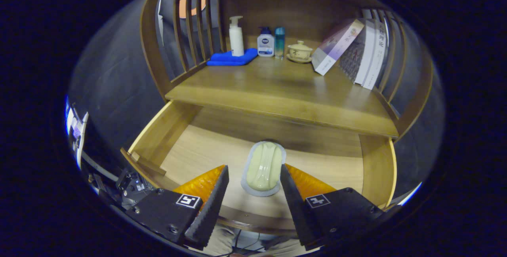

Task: Pull open the drawer, take out the items inside it, and place them on the countertop above the cabinet.

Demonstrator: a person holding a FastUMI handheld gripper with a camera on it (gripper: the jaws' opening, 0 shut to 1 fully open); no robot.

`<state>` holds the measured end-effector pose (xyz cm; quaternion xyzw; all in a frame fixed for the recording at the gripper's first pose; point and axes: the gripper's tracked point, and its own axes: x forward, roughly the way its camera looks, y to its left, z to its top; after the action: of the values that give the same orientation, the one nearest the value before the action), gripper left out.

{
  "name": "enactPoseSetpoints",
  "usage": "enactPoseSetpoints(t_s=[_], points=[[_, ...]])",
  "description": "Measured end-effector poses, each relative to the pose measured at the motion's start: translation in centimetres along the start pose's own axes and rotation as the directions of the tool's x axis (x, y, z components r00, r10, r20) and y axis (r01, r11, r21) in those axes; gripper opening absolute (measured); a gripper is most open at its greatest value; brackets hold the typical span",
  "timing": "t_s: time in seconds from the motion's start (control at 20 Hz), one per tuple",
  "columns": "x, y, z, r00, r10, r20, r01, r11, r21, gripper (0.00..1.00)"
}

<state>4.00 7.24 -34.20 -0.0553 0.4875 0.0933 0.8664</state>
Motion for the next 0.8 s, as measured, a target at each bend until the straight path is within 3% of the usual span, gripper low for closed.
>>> enactPoseSetpoints(t_s=[0.4,0.6,0.8], points=[[4.3,-1.4,-0.9,0.981,0.000,-0.196,0.014,0.997,0.073,0.82],[6.1,-2.5,-1.5,0.968,-0.040,-0.249,0.056,0.997,0.055,0.76],[6.9,-2.1,-1.8,0.961,-0.022,-0.275,0.046,0.996,0.082,0.66]])
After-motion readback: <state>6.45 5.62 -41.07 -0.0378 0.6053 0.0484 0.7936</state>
